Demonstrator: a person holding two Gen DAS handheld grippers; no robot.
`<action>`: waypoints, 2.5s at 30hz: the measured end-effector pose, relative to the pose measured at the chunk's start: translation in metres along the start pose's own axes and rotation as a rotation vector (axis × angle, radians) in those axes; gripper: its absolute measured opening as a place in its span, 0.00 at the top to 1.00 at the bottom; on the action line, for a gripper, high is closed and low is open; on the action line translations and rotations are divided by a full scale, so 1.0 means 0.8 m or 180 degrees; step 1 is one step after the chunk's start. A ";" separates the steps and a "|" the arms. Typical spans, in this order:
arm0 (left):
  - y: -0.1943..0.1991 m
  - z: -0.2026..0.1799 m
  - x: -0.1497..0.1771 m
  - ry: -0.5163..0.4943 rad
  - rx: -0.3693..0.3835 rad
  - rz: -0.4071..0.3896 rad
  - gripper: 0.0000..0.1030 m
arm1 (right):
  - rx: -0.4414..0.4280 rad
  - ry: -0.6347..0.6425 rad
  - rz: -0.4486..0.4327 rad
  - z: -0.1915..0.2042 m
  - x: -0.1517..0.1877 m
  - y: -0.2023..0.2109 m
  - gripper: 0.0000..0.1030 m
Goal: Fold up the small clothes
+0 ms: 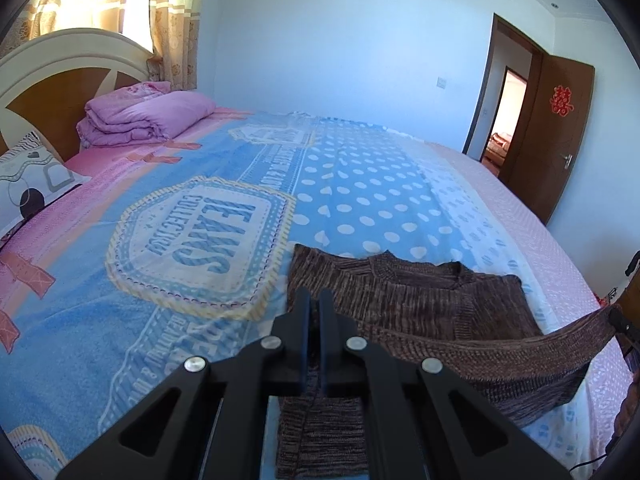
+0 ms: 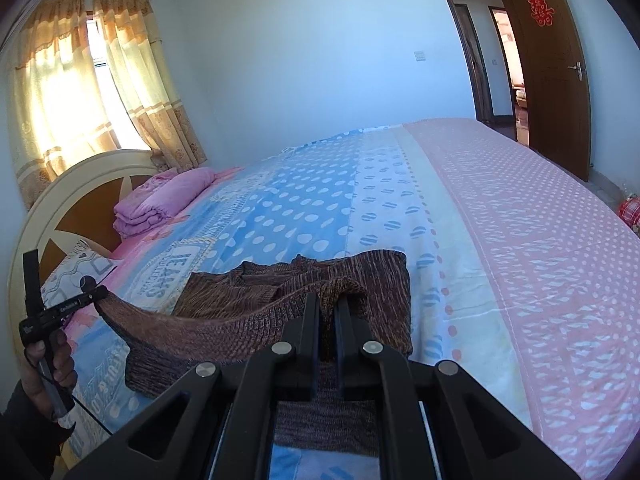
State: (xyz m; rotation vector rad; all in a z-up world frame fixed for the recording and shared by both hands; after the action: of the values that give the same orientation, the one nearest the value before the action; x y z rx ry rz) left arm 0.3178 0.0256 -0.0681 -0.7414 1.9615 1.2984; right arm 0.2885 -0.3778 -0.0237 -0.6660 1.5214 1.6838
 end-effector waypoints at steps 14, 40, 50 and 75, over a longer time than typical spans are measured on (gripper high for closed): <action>-0.151 0.026 -0.018 -0.0149 -0.0472 0.0346 0.93 | 0.0303 0.0108 0.0665 0.005 -0.015 -0.185 0.94; -0.187 0.025 -0.025 -0.1064 -0.1239 0.0604 0.18 | 0.1503 0.1816 0.0387 0.087 -0.053 -0.268 0.28; -0.143 0.075 -0.009 -0.0738 -0.0763 0.0521 0.07 | 0.1033 0.0991 0.0496 0.004 -0.033 -0.224 0.28; -0.200 0.041 0.015 -0.0517 -0.0067 0.0821 0.95 | 0.0237 0.0550 0.0965 0.000 -0.016 -0.281 0.48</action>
State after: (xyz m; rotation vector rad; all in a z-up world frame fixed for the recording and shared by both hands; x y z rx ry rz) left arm 0.4385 -0.0001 -0.1761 -0.3867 1.9595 1.4823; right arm 0.4775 -0.3792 -0.1454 -0.5756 1.8752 1.8175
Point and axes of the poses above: each gripper's, at about its wrist camera, not at the fingertips, and y roughly against the way its jaws point, z to its left, x to its underside, the point moved 2 cm from there along -y, roughly the way its jaws point, and after that the axes turned 14 degrees about x, right-handed, at the moved point
